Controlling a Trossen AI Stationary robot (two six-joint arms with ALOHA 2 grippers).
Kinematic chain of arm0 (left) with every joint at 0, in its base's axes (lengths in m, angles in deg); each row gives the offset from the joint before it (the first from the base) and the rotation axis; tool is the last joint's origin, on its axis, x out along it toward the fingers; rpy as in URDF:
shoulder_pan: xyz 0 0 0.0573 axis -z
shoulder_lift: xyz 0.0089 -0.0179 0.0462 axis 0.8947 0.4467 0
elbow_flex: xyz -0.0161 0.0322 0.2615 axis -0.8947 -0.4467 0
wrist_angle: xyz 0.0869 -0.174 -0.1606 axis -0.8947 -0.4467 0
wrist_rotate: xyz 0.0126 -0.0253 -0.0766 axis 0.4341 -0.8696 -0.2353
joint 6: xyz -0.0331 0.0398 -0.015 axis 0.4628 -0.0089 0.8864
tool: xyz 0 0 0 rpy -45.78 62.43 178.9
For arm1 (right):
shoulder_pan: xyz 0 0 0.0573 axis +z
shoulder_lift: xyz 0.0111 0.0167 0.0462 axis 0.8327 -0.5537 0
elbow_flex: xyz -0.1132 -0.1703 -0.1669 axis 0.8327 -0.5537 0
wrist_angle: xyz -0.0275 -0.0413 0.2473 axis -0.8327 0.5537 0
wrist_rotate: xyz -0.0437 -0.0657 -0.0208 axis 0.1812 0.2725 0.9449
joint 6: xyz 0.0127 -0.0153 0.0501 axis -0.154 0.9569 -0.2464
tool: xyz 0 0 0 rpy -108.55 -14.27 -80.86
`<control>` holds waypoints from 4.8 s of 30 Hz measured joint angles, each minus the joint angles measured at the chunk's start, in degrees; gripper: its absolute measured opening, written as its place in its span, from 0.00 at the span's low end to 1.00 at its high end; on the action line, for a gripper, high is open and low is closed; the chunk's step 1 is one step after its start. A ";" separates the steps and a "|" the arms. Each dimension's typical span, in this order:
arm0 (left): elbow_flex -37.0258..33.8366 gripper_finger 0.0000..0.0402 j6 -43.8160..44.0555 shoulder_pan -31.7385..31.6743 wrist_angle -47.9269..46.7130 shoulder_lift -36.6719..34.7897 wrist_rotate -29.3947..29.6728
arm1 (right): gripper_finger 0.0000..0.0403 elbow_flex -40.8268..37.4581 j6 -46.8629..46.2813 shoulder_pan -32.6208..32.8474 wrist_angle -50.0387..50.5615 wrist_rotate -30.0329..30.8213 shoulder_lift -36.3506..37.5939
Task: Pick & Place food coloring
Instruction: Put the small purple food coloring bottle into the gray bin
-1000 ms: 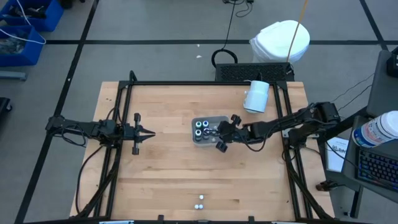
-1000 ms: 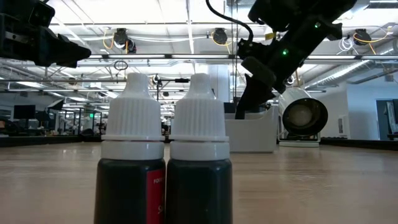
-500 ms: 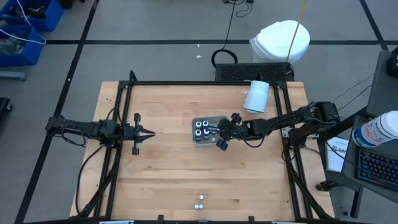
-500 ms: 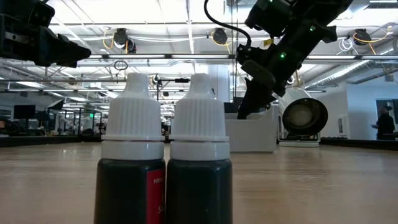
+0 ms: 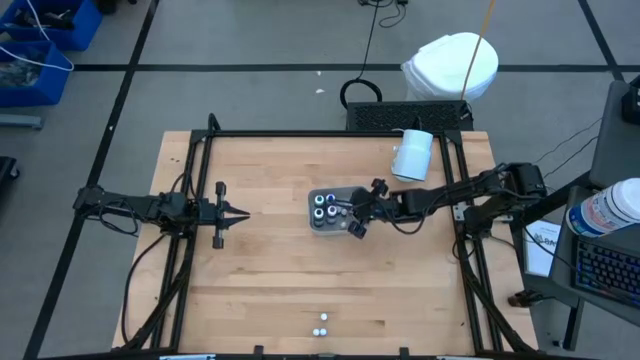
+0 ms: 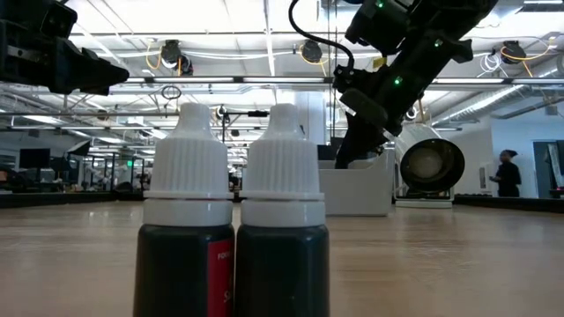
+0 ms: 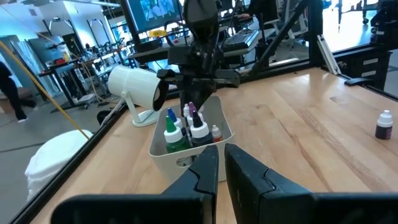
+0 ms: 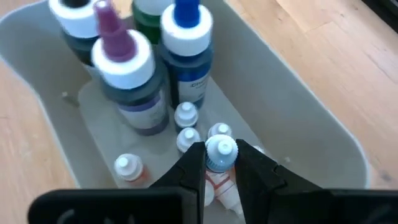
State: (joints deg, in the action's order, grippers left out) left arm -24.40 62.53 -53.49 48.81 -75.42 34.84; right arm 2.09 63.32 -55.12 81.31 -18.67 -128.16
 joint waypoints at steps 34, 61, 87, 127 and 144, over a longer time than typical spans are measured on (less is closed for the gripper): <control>0.00 0.09 -0.79 0.00 0.00 -0.02 0.22 | 0.13 0.02 -0.05 -1.95 0.66 -3.31 -4.04; 0.00 0.09 -0.73 0.01 -0.01 0.00 0.26 | 0.13 0.02 7.15 -2.17 1.26 -6.32 -4.04; 0.00 0.09 -0.59 0.02 -0.04 0.00 0.26 | 0.13 0.00 3.51 -2.80 3.27 -7.67 -4.04; 0.00 0.09 -0.31 0.01 -0.02 0.00 0.24 | 0.22 -0.20 5.62 -2.78 3.79 -9.38 -4.17; 0.00 0.09 -0.33 0.02 -0.07 0.00 0.24 | 0.22 -0.33 5.60 -2.80 3.90 -9.14 -3.49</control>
State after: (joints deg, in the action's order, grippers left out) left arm -24.40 62.20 -53.47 48.74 -75.42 35.08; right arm 1.76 68.91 -57.92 85.21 -27.81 -131.65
